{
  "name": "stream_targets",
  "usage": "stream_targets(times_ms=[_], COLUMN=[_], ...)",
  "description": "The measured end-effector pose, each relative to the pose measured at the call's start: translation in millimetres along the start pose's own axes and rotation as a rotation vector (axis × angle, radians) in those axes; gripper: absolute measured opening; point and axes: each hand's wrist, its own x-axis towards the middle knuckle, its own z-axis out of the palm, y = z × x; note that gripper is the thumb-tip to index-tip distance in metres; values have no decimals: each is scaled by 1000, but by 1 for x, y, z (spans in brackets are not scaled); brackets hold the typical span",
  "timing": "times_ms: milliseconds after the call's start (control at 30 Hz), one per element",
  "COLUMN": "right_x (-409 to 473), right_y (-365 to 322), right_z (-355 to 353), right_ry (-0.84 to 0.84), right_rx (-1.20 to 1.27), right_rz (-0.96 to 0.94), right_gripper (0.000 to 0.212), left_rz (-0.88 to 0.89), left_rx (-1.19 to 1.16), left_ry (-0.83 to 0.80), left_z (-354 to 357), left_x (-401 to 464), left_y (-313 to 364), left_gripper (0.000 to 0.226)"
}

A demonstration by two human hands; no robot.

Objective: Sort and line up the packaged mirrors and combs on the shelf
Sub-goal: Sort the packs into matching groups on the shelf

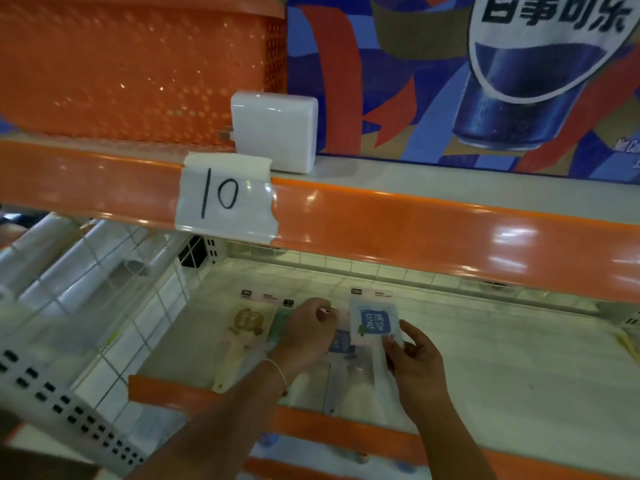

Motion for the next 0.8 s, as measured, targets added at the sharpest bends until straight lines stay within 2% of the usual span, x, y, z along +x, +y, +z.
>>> stream_targets(times_ms=[133,333,433,600,700,800], right_x=[6,2,0,-7,-6,-9], right_y=[13,18,18,23,41,45], right_z=[9,30,40,55,58,60], right_ry=[89,109,106,132,170,208], right_rx=[-143,-328,-438,-700,-741,-781], right_rz=[10,-35,-60,-177,-203,-214], right_gripper=[40,34,28,7,18,11], left_rz=[162,156,164,138,149,130], left_rx=[113,156,207,193,190,226], left_ry=[140,238,219,124,58,31], left_z=[-36,-90,-104,-112,-112,-111], left_x=[7,27,28,19,13,8], left_y=[-11,-58,-81,-109,-118,-125], left_gripper=[27,28,28,41,48,50])
